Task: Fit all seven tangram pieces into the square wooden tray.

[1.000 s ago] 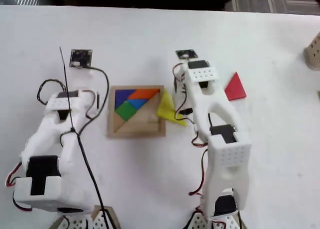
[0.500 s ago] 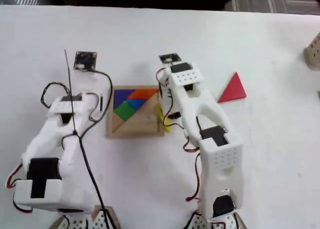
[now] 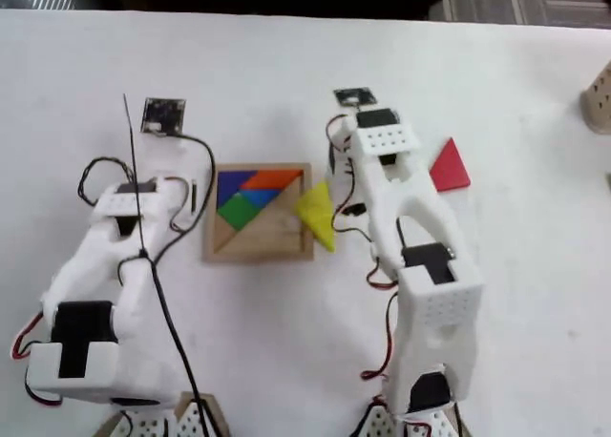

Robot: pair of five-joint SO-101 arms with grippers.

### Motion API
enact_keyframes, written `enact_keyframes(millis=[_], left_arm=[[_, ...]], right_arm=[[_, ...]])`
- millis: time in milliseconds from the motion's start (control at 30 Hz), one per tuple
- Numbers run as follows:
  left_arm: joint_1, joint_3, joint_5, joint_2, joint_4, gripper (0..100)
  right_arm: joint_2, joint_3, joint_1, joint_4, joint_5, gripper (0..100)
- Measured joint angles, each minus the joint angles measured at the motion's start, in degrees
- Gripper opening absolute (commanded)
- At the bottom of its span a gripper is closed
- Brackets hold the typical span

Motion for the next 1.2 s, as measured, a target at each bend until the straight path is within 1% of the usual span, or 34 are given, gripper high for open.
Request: enact_keyframes(millis=[133,367,533,700,833,933,1067,1200], left_arm=[[0.44,0.00,0.00,0.00,0.00,2],[4.57,0.00,0.00,0.00,0.00,2],[4.66,0.00,0.09,0.00,0.00,2],[4.75,0.00,0.18,0.00,-0.79,2],[4.75,0.09,0.18,0.00,-1.58,2],[4.75,0.09,0.18,0.00,-1.58,2],[4.75,0.09,0.18,0.00,-1.58,2],[4.75,0.09,0.18,0.00,-1.58,2]], right_arm=[[4.31,-2.11,-0.62,-1.58,0.00,1.8],[6.51,-6.59,-4.40,-1.76,-0.88,1.8],[6.59,-8.62,-8.09,-1.76,-1.14,1.8],[5.63,-8.62,-8.26,-1.67,-1.14,1.8],[2.20,-8.62,-9.76,0.62,-1.14,1.8],[-0.79,-8.62,-9.49,2.81,-1.14,1.8],[-3.69,-8.62,-6.15,5.10,-1.14,1.8],[-4.31,-3.87,-2.46,2.55,-1.14,1.8]])
